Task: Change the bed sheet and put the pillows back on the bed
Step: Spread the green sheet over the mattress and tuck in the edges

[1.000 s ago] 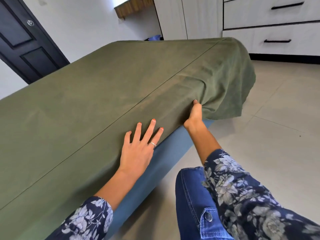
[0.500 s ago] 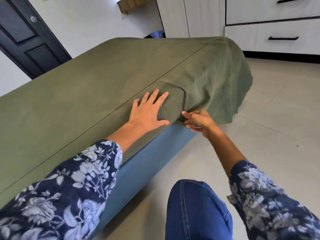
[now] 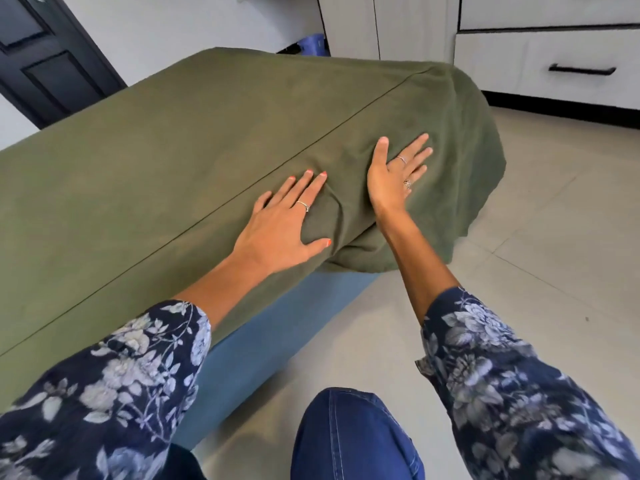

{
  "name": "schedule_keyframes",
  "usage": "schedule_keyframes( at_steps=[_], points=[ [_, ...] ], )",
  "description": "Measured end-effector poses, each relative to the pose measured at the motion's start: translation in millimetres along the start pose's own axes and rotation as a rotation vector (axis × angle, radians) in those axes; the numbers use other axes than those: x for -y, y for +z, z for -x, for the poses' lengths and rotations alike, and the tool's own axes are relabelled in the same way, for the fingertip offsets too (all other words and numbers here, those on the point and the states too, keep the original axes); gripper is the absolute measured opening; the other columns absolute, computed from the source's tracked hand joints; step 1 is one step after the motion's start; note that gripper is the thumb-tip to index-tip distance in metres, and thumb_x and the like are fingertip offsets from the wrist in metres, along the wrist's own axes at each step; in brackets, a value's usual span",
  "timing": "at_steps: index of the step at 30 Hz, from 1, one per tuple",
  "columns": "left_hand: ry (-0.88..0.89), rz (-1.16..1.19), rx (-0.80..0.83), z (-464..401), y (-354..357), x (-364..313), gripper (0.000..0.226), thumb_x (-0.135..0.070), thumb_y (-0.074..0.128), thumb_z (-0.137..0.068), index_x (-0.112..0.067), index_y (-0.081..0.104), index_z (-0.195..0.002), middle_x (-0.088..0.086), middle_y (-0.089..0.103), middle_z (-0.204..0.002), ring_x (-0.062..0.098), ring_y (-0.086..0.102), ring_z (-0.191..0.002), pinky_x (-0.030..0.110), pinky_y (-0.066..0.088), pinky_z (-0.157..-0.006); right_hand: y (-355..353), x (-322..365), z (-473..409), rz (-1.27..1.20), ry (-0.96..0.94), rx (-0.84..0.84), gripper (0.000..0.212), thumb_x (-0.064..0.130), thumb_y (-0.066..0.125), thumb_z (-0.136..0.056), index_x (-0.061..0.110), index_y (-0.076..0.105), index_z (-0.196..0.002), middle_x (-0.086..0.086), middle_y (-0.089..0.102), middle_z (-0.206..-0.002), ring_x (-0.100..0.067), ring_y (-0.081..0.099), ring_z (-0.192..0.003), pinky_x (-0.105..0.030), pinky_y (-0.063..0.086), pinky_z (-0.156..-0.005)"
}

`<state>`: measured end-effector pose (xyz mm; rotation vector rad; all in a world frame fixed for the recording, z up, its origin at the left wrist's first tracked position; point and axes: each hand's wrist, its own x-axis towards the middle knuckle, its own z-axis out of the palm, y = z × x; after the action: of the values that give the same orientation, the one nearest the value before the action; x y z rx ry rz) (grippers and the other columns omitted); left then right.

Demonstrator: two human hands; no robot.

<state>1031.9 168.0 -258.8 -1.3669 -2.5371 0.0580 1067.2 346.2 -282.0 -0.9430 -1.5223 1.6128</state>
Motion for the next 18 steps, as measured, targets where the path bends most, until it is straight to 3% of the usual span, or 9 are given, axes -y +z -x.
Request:
schedule_keyframes(
  at_steps=[7,13,16,18],
  points=[
    [-0.002,0.000,0.048,1,-2,-3,0.096,-0.061,0.058,-0.081,-0.041,-0.004,-0.151,-0.010,0.000,-0.162,0.016,0.005,-0.149,0.043,0.012,-0.117,-7,-2,-15,-0.027,0.026,0.023,0.075,0.047,0.037,-0.098,0.030,-0.015,-0.150,0.003,-0.022,-0.158,-0.020,-0.016,-0.146,-0.048,-0.003,-0.115],
    [0.011,-0.057,0.059,-16,-16,-7,0.086,-0.073,0.045,-0.080,-0.042,0.007,-0.151,-0.006,0.016,-0.160,0.021,0.023,-0.144,0.045,0.024,-0.112,-28,4,-23,0.234,0.052,0.164,0.084,0.057,0.037,-0.095,0.026,-0.019,-0.150,-0.002,-0.021,-0.158,-0.023,-0.010,-0.147,-0.045,0.000,-0.117],
    [0.033,0.002,0.171,-74,-22,-23,0.090,-0.075,0.047,-0.079,-0.043,0.005,-0.151,-0.006,0.010,-0.161,0.021,0.017,-0.146,0.049,0.019,-0.114,-46,11,-26,0.337,0.035,0.259,0.094,0.060,0.045,-0.091,0.020,-0.016,-0.151,-0.008,-0.013,-0.160,-0.023,0.001,-0.148,-0.040,0.005,-0.120],
    [0.064,0.138,0.289,-122,-20,-42,0.092,-0.070,0.054,-0.079,-0.047,-0.001,-0.149,-0.009,-0.003,-0.162,0.020,0.004,-0.149,0.054,0.011,-0.116,-68,15,-33,0.343,0.027,0.318,0.090,0.062,0.047,-0.090,0.019,-0.001,-0.154,-0.005,0.008,-0.161,-0.019,0.016,-0.146,-0.039,0.016,-0.119]
  ],
)
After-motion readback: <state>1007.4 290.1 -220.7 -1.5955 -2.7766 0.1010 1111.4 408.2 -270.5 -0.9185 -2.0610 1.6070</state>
